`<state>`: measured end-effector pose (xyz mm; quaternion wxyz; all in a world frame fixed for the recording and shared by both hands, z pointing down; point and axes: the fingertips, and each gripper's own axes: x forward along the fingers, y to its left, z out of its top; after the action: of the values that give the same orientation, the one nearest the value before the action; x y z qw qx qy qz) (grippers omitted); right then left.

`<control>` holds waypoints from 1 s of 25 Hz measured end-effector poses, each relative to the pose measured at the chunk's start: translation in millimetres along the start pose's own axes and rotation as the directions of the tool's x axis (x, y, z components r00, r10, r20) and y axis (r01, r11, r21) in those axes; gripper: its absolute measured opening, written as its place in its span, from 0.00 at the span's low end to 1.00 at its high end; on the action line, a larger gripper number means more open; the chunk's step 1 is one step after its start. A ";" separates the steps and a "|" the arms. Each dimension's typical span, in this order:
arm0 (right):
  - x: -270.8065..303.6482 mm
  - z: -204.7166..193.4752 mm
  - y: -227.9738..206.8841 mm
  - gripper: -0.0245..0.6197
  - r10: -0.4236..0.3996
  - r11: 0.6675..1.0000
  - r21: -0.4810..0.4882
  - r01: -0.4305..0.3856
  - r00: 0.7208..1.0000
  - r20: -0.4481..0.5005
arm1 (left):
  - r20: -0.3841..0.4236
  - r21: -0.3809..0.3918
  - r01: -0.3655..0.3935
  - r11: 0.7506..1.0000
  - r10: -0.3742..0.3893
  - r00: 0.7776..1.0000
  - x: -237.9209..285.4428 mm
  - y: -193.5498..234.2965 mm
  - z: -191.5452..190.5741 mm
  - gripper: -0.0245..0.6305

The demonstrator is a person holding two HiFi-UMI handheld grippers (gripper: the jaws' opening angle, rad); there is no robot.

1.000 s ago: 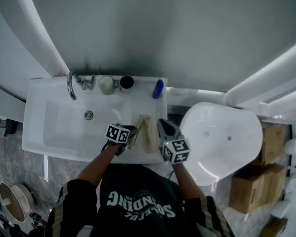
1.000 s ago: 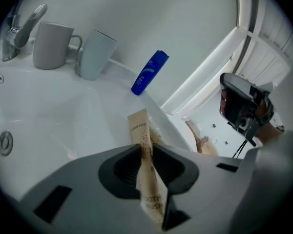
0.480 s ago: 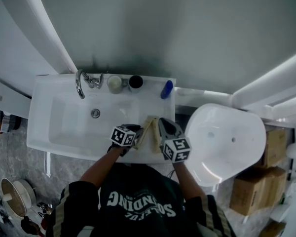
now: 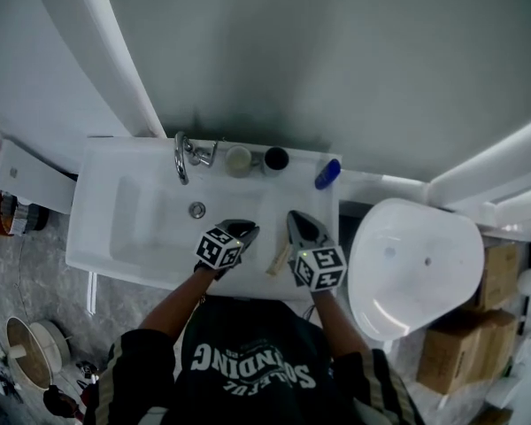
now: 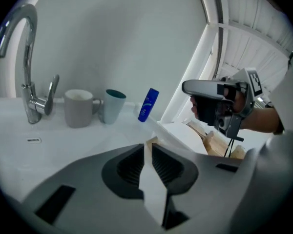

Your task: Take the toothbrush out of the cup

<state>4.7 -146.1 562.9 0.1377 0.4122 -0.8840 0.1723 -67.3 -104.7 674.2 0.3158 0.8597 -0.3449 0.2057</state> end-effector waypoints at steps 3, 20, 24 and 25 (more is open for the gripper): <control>15.0 10.7 22.9 0.03 0.009 1.000 -0.007 -0.009 1.000 0.020 | 0.027 0.042 -0.013 0.999 0.012 1.000 -32.5 16.6 5.4 0.04; 75.5 55.0 114.8 0.03 0.020 0.996 -0.086 -0.010 0.993 0.120 | 0.311 0.141 -0.254 0.957 0.200 0.929 -208.4 117.9 59.2 0.04; 76.0 68.6 127.7 0.03 0.020 0.992 -0.123 0.001 0.986 0.166 | 0.393 0.126 -0.302 0.945 0.232 0.890 -240.5 132.2 79.6 0.04; 75.9 70.6 129.6 0.03 0.018 0.992 -0.129 0.004 0.985 0.172 | 0.407 0.124 -0.308 0.943 0.235 0.883 -245.6 134.1 82.9 0.04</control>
<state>-150.3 -149.4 503.7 0.0860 0.4128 -0.9033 0.0790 -319.4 -123.2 528.3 0.1285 0.8517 -0.4970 0.1054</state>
